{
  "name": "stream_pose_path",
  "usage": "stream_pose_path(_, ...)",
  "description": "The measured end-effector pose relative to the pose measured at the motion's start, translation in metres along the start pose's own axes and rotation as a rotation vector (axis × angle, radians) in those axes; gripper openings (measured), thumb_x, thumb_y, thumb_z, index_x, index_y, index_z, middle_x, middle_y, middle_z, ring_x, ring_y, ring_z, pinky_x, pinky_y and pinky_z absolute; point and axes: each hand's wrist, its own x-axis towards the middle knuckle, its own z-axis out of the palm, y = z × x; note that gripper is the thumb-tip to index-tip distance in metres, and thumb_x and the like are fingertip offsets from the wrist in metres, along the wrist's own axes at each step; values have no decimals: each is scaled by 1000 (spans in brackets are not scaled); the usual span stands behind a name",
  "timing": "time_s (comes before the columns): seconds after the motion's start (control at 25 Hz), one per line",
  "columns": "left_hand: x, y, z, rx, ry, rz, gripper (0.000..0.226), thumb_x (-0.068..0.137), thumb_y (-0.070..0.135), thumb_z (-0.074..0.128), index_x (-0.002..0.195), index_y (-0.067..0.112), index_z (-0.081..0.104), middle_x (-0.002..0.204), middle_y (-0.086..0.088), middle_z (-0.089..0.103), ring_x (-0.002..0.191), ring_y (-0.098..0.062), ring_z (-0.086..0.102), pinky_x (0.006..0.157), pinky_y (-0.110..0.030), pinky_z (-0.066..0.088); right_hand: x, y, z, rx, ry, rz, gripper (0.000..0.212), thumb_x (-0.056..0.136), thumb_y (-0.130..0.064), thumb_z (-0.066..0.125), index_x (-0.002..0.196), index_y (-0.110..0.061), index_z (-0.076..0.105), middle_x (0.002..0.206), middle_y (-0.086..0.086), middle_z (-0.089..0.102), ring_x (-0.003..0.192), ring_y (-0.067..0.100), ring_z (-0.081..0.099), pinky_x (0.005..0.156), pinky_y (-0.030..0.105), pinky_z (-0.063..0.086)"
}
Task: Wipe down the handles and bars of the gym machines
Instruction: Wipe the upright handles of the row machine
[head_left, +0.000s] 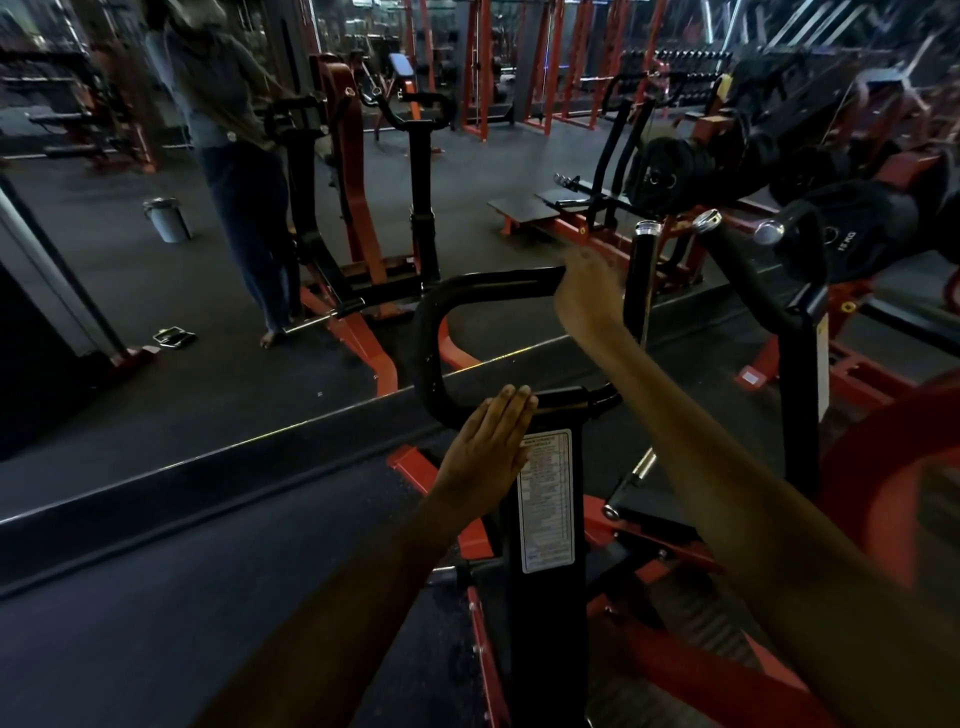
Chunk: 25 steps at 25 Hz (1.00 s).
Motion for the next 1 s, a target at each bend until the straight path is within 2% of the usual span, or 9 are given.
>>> stream_pose_path(0.12, 3, 0, -3, -15, 21, -1, 60, 97, 36, 26, 147, 3, 22, 151, -14, 38, 141, -28, 30, 116, -40, 15, -3, -62, 8, 111, -114, -142, 18, 92, -4, 47, 105, 0, 58, 102, 14, 62, 92, 22, 62, 77, 24, 47)
stream_pose_path(0.2, 2, 0, -1, -25, 39, 1, 61, 97, 36, 27, 147, 2, 17, 149, -15, 39, 140, -28, 27, 116, -40, 16, -13, -80, 19, 157, -155, -329, 29, 91, 0, 46, 118, 2, 54, 118, 17, 58, 114, 24, 55, 94, 25, 41)
stream_pose_path(0.28, 1, 0, 0, -18, 56, 13, 60, 97, 36, 26, 147, 3, 18, 150, -14, 39, 140, -27, 28, 115, -40, 17, -19, -53, 22, 48, -186, -620, 60, 84, 11, 32, 142, -3, 33, 149, 15, 33, 141, 21, 19, 118, 28, 11)
stream_pose_path(0.36, 1, -1, 0, 6, 63, 26, 59, 98, 36, 22, 147, 3, 20, 152, -13, 33, 141, -27, 29, 116, -40, 17, -15, 4, 18, -64, -143, -768, 79, 72, 17, 24, 147, -9, 17, 155, 9, 12, 141, 16, -3, 116, 23, -11)
stream_pose_path(0.52, -3, -1, -1, 73, 61, 51, 58, 100, 37, 16, 147, 3, 21, 154, -15, 21, 143, -28, 28, 117, -41, 12, -41, 75, 8, 51, 17, -429, 78, 75, 21, 42, 146, -7, 24, 154, 13, 21, 143, 22, 9, 119, 37, 8)
stream_pose_path(0.68, 1, 0, 1, 18, 55, 15, 59, 99, 36, 22, 146, 2, 20, 153, -13, 28, 141, -28, 30, 116, -40, 14, -34, -6, 18, 239, 67, 129, 60, 86, 10, 43, 143, 0, 28, 151, 19, 25, 143, 31, 18, 116, 43, 21)
stream_pose_path(0.76, 1, 0, -2, -7, 19, 2, 58, 98, 36, 24, 144, 2, 30, 151, -14, 33, 140, -28, 32, 115, -40, 17, -31, -54, 31, 206, -34, 6, 52, 88, 4, 45, 139, 5, 33, 146, 24, 32, 139, 36, 24, 117, 43, 18)
stream_pose_path(0.88, 1, 1, -7, -6, -38, 5, 58, 99, 37, 25, 145, 2, 33, 151, -15, 36, 141, -28, 31, 117, -40, 16, -29, -48, 31, -20, -134, -513, 61, 86, 12, 35, 145, 0, 24, 153, 18, 23, 144, 25, 9, 117, 32, 1)
stream_pose_path(1.0, 1, 1, -8, 11, -52, -13, 60, 99, 36, 24, 148, 3, 20, 154, -15, 30, 144, -29, 24, 118, -40, 11, -20, 24, 3, -106, -125, -500, 77, 79, 21, 23, 148, -10, 6, 156, 8, -2, 136, 13, -13, 118, 29, -3)
